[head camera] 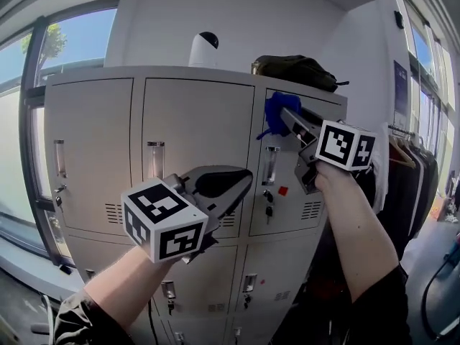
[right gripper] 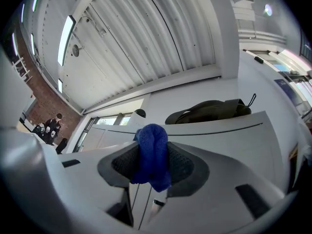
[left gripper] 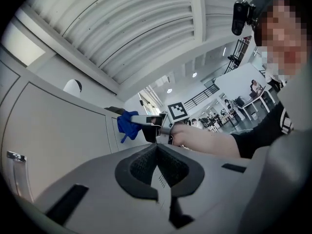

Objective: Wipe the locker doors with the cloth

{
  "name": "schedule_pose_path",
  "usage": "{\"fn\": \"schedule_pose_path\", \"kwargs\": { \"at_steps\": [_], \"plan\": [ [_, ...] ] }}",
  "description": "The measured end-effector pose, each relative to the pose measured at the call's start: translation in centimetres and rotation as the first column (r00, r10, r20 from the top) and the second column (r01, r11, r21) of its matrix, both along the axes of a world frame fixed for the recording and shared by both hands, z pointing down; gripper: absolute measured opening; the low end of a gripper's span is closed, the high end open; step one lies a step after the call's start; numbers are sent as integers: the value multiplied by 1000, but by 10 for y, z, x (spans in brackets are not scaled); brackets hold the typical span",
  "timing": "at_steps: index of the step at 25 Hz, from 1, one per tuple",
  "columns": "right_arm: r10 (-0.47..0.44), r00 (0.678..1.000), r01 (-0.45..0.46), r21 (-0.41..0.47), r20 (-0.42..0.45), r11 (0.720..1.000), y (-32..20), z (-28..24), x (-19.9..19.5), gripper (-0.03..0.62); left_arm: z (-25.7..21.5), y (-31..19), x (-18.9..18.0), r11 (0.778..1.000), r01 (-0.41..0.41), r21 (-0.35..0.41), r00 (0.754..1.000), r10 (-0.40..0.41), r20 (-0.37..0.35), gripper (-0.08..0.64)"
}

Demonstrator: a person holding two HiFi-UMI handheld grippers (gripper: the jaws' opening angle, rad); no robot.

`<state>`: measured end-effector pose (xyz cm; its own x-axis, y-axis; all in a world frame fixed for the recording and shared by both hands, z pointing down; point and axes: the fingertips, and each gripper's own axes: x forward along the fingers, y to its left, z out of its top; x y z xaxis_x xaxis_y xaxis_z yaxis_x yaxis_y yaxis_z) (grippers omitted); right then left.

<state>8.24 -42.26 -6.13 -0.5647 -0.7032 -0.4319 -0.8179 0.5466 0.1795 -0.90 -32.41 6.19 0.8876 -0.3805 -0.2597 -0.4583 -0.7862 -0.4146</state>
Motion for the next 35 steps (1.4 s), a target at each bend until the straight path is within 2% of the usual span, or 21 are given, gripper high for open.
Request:
{"fn": "schedule_pose_path", "kwargs": {
  "at_steps": [5, 14, 21, 26, 35],
  "plan": [
    [-11, 1000, 11, 0, 24, 1000, -27, -25, 5, 155, 0, -20, 8, 1000, 29, -10, 999, -29, 22, 8],
    [-21, 999, 21, -12, 49, 1000, -47, -32, 10, 155, 0, -28, 4, 999, 50, -14, 999, -50, 15, 6],
    [26, 999, -27, 23, 36, 999, -50, -33, 14, 155, 5, -30, 10, 999, 49, -23, 999, -48, 9, 8],
    [69, 995, -70, 18, 70, 997, -54, -32, 46, 155, 10, -34, 16, 998, 51, -37, 999, -51, 8, 6],
    [184, 972, -183, -21, 146, 983, -65, -32, 139, 155, 11, -30, 44, 999, 30, -27, 999, -29, 24, 6]
  ]
}}
